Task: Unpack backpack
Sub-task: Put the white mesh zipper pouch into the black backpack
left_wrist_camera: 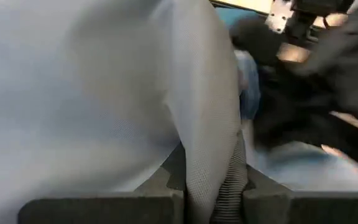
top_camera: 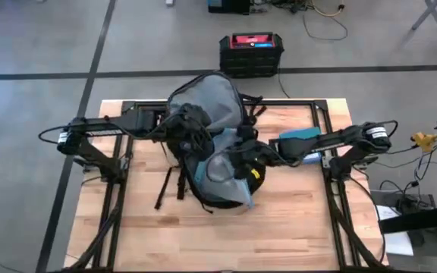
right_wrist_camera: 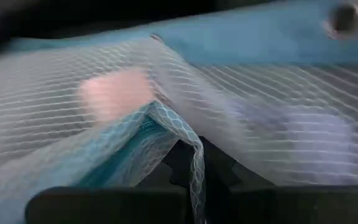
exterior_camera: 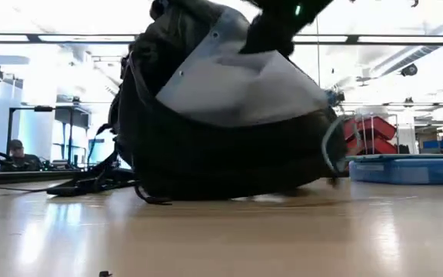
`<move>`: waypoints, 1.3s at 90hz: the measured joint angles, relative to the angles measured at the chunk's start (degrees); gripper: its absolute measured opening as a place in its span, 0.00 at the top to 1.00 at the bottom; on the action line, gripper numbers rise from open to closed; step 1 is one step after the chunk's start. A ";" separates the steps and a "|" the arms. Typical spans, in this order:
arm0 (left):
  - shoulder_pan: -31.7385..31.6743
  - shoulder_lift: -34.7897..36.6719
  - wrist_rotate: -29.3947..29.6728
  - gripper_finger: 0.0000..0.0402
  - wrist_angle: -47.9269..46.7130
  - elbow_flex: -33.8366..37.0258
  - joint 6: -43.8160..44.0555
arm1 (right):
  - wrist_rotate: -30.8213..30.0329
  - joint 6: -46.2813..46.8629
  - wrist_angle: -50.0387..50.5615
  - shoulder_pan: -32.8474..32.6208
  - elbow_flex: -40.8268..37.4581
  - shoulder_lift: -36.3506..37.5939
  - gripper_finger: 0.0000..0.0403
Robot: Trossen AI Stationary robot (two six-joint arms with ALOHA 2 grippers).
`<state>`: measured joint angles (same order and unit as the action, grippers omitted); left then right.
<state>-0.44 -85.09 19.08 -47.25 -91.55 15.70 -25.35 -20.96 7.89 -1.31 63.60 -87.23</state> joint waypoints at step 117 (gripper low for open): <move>-5.56 -10.57 0.10 0.93 5.89 2.64 -6.69 | 4.56 11.17 1.94 9.14 -7.79 4.69 0.48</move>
<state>-6.00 -95.66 19.18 -41.37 -88.90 9.02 -20.79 -9.79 9.83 7.83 55.81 -82.54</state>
